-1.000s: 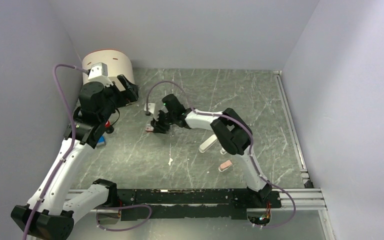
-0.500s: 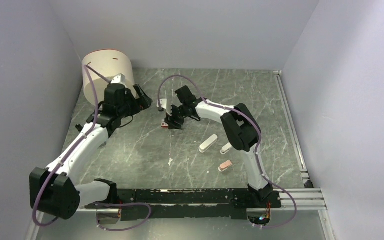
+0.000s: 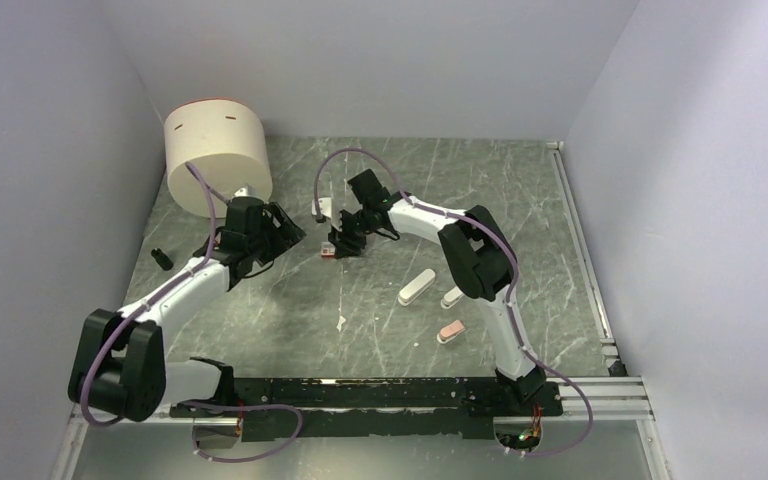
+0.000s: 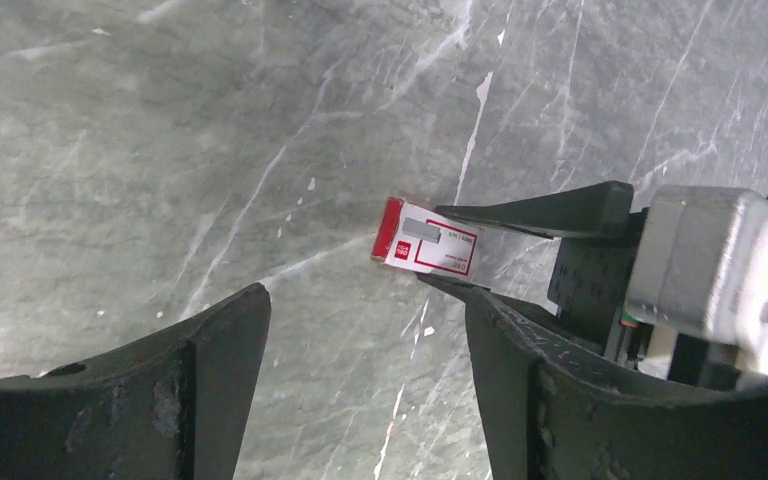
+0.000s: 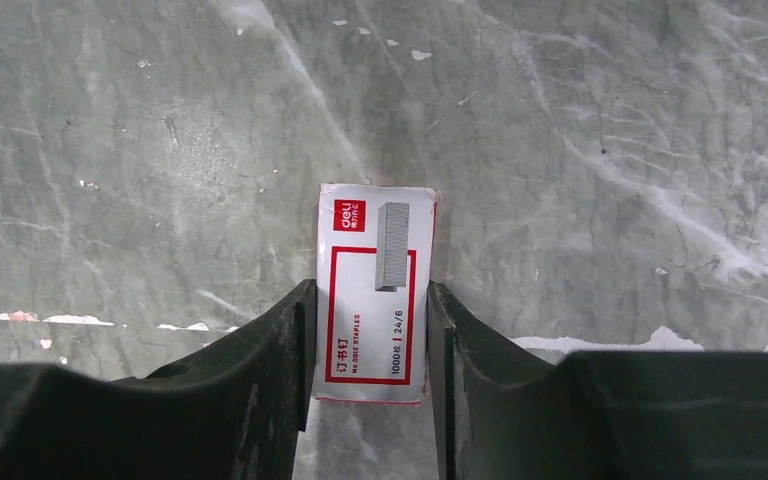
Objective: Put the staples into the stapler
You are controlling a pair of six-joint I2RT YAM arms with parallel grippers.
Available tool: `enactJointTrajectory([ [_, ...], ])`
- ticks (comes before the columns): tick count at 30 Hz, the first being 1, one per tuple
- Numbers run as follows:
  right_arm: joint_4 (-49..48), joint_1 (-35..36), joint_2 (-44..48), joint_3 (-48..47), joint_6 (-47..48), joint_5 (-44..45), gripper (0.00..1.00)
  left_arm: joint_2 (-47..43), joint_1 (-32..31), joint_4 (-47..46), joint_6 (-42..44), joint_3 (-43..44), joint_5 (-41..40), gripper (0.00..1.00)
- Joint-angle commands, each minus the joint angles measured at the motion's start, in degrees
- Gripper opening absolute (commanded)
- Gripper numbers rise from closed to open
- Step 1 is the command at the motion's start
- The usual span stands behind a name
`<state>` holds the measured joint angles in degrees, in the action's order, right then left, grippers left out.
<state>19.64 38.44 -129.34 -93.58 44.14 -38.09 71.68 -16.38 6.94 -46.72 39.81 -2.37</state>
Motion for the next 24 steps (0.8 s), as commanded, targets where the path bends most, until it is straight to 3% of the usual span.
enactJointTrajectory([
  [1, 2.1, 0.6, -1.8, 2.4, 2.4, 1.4, 0.37, 4.0, 0.6, -9.1, -1.0, -1.2, 5.2, 0.75],
  [6, 2.6, 0.8, -1.1, 3.4, 3.5, -0.1, 0.37, 10.3, 0.6, -16.8, -0.3, -2.6, 13.4, 0.74],
  [10, 3.4, 1.0, -1.0, 3.9, 4.6, -0.7, 0.39, 15.4, 0.6, -21.5, 2.9, -3.0, 17.8, 0.59],
  [16, 4.9, 1.4, -0.7, 4.2, 5.9, -1.0, 0.41, 20.9, 2.1, -30.3, 3.4, -6.4, 25.1, 0.53],
  [24, 6.9, 1.7, -1.2, 3.3, 7.1, -1.4, 0.47, 22.9, 3.0, -33.2, 4.5, -7.6, 25.7, 0.4],
])
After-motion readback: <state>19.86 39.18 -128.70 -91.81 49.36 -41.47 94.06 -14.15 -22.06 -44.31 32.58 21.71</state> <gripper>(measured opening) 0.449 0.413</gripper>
